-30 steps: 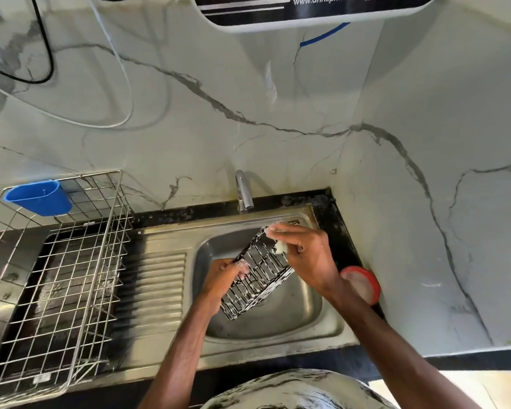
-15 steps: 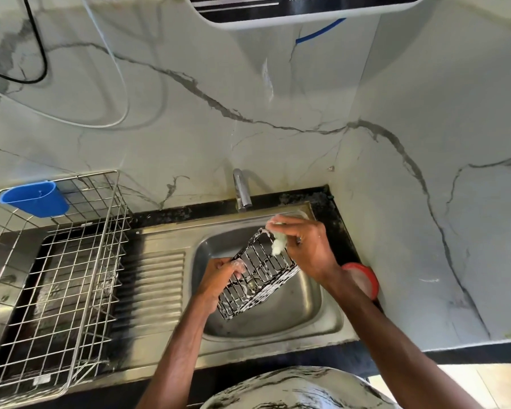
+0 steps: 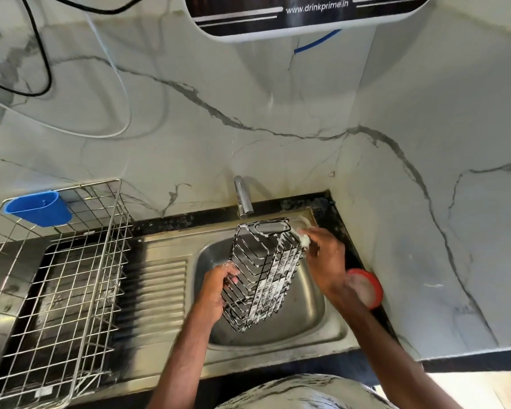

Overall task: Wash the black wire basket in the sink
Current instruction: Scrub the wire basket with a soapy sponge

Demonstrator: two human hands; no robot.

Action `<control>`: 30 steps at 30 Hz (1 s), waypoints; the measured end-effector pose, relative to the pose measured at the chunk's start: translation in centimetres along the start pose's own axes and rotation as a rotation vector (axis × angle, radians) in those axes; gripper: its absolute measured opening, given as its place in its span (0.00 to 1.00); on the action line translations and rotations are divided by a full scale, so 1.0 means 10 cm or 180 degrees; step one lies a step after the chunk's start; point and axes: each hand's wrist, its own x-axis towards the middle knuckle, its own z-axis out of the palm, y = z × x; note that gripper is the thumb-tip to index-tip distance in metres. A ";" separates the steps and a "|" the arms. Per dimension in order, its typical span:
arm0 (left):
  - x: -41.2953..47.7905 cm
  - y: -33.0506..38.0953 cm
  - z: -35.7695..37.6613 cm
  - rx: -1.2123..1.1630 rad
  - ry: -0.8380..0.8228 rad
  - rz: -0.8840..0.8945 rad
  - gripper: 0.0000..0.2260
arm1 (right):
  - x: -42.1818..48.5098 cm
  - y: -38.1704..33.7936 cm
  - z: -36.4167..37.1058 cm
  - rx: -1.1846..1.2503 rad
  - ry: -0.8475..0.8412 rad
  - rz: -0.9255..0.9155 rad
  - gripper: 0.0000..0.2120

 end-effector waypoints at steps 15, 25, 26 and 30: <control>-0.03 -0.05 0.04 0.0340 -0.0001 0.0217 0.09 | -0.24 -0.61 0.10 0.0139 -0.0339 -0.1634 0.24; -0.05 -0.06 0.03 0.0399 0.0053 0.0215 0.08 | -0.27 -0.39 0.05 0.0187 -0.0085 -0.1199 0.20; -0.05 -0.06 0.03 0.0394 0.0054 0.0208 0.09 | -0.30 -0.41 0.04 0.0240 -0.0180 -0.1334 0.20; -0.07 -0.05 0.03 0.0432 -0.0003 0.0195 0.07 | -0.14 -0.10 -0.03 0.0145 -0.0110 -0.0841 0.24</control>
